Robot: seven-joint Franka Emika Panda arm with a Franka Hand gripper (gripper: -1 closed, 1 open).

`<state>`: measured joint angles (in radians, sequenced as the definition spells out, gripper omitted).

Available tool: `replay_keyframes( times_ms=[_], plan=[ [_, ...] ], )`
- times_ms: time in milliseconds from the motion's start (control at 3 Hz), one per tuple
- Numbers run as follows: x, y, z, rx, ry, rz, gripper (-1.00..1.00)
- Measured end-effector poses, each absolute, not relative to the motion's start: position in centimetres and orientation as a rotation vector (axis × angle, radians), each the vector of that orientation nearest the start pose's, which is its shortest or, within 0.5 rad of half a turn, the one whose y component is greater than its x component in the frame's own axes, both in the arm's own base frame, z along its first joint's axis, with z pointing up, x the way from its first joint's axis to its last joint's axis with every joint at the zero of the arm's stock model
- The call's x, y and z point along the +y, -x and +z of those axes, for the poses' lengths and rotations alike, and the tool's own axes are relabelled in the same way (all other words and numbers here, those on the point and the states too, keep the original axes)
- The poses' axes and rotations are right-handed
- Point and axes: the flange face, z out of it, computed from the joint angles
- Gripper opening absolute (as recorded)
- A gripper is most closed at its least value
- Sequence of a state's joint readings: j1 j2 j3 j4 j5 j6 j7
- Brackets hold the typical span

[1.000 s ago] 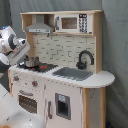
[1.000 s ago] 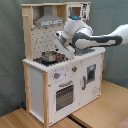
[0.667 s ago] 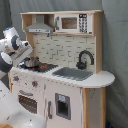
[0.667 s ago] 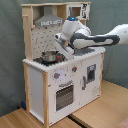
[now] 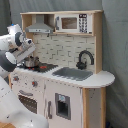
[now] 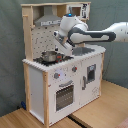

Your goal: Play with the kitchen

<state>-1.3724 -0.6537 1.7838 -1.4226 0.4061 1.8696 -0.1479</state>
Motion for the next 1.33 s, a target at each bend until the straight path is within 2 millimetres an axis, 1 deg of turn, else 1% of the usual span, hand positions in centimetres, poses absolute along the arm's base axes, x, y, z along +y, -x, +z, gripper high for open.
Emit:
replay_keyframes(
  times_ms=[333, 667, 1333],
  plan=[
    [47.0, -47.7, 57.1, -1.032, 3.102, -0.499, 1.0],
    [47.6, -48.2, 57.2, -1.043, 3.088, -0.467, 1.0],
    [48.8, -49.8, 55.8, -1.073, 3.053, -0.42, 1.0]
  ],
)
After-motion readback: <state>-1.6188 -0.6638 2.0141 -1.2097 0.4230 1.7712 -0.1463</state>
